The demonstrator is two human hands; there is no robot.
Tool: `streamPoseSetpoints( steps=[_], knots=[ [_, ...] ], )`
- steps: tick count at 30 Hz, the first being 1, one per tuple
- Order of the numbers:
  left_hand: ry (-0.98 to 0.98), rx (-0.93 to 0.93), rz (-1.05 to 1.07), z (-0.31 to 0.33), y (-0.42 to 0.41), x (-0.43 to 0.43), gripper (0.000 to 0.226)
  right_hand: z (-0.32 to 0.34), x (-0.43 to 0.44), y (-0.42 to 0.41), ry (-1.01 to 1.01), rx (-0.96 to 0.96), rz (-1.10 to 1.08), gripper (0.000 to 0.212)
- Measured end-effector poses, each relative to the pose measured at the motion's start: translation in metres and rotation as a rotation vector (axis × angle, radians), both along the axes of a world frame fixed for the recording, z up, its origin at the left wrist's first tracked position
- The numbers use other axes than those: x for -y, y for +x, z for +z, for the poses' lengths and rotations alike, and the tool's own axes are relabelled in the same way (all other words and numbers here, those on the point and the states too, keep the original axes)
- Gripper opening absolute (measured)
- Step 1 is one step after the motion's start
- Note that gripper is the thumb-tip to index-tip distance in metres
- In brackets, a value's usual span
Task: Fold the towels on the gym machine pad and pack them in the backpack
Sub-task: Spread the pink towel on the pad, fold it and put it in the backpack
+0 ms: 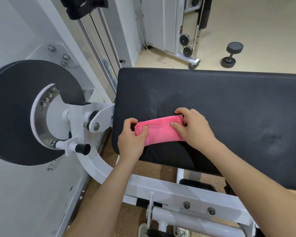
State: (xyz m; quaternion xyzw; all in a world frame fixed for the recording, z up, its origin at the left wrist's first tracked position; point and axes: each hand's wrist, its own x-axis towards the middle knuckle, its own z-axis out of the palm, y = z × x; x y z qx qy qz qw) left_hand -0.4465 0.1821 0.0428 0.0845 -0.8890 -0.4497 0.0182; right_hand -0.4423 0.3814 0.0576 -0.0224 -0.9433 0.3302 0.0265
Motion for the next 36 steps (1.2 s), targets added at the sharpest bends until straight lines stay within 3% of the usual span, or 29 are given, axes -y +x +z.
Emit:
streamPoseSetpoints(
  steps=[3, 6, 7, 9, 10, 12, 14, 16, 19, 22, 24, 26, 30, 36],
  knots=[
    [-0.339, -0.321, -0.051, 0.001, 0.0, -0.001, 0.036, 0.004, 0.005, -0.004, 0.05, 0.048, -0.051, 0.028],
    [-0.658, -0.74, -0.356, 0.0, 0.003, 0.002, 0.018, 0.004, 0.014, -0.004, 0.093, 0.061, -0.108, 0.029],
    [-0.703, -0.736, -0.487, -0.003, 0.007, 0.003, 0.022, 0.004, 0.017, -0.003, 0.113, 0.044, -0.124, 0.03],
    [-0.803, -0.526, -0.62, -0.012, 0.013, 0.006, 0.048, 0.002, 0.019, -0.003, 0.137, 0.005, -0.153, 0.032],
    [-0.849, -0.431, -0.619, -0.015, 0.013, 0.007, 0.057, 0.002, 0.02, -0.003, 0.131, 0.0, -0.163, 0.034],
    [-0.876, -0.357, -0.584, -0.016, 0.005, 0.004, 0.054, 0.001, 0.022, -0.004, 0.115, 0.012, -0.167, 0.034],
    [-0.765, -0.315, -0.533, -0.008, -0.004, -0.001, 0.04, 0.004, 0.022, -0.005, 0.064, 0.037, -0.168, 0.03],
    [-0.52, -0.227, -0.455, 0.002, -0.002, -0.009, 0.031, 0.011, 0.017, -0.003, -0.097, 0.076, -0.174, 0.039],
    [-0.146, -0.036, -0.305, 0.02, 0.03, -0.028, 0.023, 0.02, -0.002, 0.013, -0.646, 0.174, -0.166, 0.051],
    [0.43, 0.26, -0.119, 0.033, 0.073, -0.053, 0.022, 0.021, -0.02, 0.047, -1.11, 0.355, -0.054, 0.059],
    [0.79, 0.371, 0.0, 0.03, 0.098, -0.068, 0.024, 0.016, -0.023, 0.077, -1.086, 0.409, 0.032, 0.056],
    [1.024, 0.438, 0.083, 0.024, 0.117, -0.08, 0.03, 0.009, -0.018, 0.105, -0.983, 0.385, 0.029, 0.046],
    [1.022, 0.497, 0.022, 0.015, 0.15, -0.088, 0.024, -0.004, -0.012, 0.148, -0.864, 0.23, -0.064, 0.022],
    [1.069, 0.576, -0.277, 0.021, 0.186, -0.072, 0.062, 0.012, -0.038, 0.214, -0.916, 0.269, 0.044, 0.035]
  ],
)
